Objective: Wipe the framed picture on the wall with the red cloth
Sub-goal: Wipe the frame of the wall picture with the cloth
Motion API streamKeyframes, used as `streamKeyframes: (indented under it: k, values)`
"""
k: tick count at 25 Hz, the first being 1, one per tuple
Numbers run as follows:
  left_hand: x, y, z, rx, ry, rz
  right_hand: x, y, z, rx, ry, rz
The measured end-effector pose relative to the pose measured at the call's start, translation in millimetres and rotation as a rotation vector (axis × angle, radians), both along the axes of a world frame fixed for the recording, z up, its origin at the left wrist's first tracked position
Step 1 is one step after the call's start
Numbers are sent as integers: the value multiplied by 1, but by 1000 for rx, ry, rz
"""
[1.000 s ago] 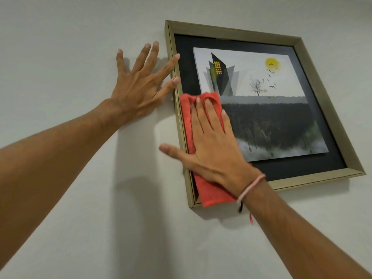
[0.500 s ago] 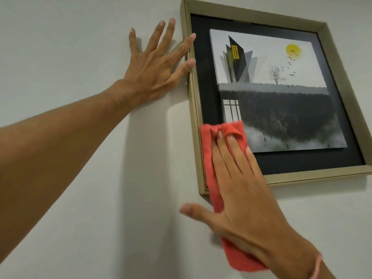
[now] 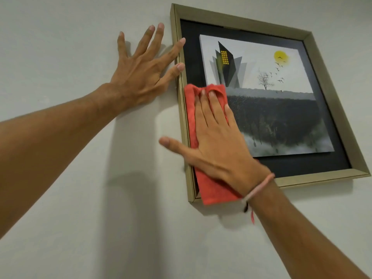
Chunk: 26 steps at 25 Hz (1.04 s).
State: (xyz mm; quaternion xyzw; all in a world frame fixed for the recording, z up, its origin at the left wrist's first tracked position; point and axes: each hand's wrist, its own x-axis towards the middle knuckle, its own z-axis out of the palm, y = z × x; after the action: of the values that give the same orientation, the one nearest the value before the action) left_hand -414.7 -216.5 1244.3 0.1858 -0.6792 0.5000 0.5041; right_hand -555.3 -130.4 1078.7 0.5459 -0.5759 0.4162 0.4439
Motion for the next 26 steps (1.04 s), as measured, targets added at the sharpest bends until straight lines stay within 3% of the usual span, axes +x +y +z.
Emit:
streamKeyframes:
  k: [5,8,15,20,26]
  values:
    - [3,-3,2,-19,-12,19,-9,4,94,38,72,-44]
    - [4,-4,4,-21,-11,39,-10,8,106,56,73,-33]
    - [-2,-5,1,0,3,5,-5,6,-11,0,56,-10]
    - [-1,-1,-2,7,-6,2,6,23,-101,100,25,24]
    - [1,4,-4,25,-14,1,1,52,-131,288,37,-71]
